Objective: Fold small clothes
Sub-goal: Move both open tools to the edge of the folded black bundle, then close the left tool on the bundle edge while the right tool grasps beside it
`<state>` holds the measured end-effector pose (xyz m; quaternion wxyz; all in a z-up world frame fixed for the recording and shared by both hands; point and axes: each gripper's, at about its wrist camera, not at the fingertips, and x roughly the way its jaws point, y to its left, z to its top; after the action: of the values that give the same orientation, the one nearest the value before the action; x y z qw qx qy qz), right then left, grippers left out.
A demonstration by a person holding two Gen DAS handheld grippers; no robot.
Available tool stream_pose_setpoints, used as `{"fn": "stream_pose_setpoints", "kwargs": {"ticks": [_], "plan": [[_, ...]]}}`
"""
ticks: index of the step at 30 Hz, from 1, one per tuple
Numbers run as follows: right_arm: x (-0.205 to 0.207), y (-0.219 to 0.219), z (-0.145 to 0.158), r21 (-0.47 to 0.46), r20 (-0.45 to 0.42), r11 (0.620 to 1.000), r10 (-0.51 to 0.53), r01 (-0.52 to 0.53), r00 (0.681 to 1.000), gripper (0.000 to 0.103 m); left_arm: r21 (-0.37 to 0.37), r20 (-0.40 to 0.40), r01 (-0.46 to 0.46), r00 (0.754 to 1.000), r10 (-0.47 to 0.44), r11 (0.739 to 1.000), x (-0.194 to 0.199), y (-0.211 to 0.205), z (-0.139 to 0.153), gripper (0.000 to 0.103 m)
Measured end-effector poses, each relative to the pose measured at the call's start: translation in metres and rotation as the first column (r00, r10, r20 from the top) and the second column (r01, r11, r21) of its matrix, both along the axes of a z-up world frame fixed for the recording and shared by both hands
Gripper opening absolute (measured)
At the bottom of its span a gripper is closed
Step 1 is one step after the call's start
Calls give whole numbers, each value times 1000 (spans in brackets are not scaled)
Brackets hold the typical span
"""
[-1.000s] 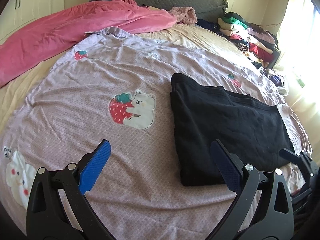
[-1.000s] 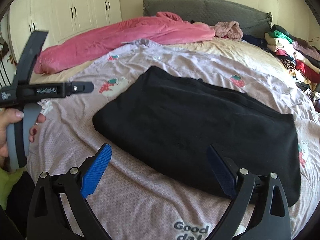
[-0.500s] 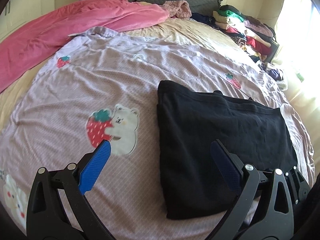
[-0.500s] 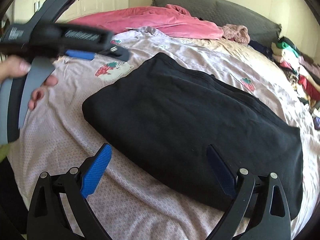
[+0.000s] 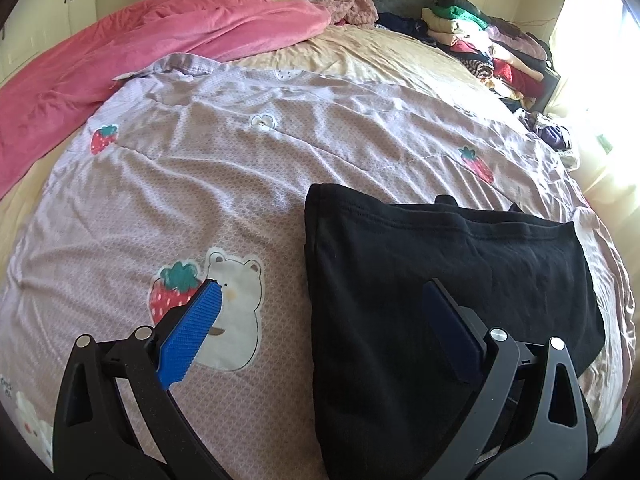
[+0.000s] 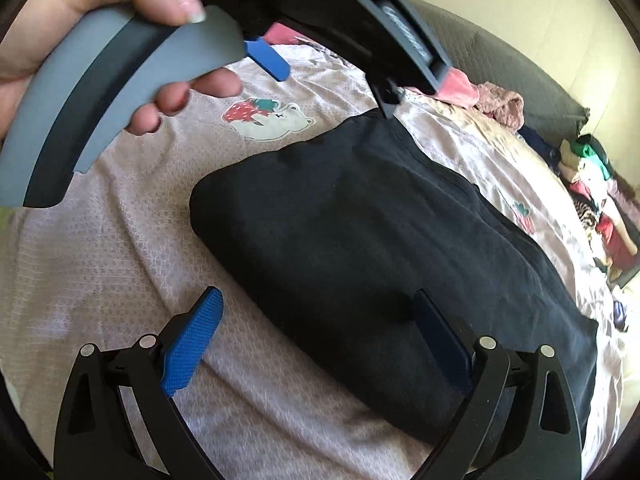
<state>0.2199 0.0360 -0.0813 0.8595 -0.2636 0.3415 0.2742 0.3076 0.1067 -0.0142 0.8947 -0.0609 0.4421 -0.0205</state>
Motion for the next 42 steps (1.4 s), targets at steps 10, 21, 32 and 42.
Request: {"fn": "stream_pose_setpoints", "kwargs": {"ticks": [10,21,32,42], "plan": [[14,4,-2,-4,52,1000,-15,15,999,85,-40,-35,-8,999,6,999,12,1,-18,94],[9,-29,28,162,80,987,-21,8,997,10,-240,-106,-17,994,-9,971,21,4,-34,94],[-9,-63,55,268,138,963,-52,13,989,7,-329,-110,14,993,-53,944,20,-29,-24,50],[-19,-115,76,371,181,925,-162,85,970,6,-237,12,94,996,-93,967,5,-81,36,17]]}}
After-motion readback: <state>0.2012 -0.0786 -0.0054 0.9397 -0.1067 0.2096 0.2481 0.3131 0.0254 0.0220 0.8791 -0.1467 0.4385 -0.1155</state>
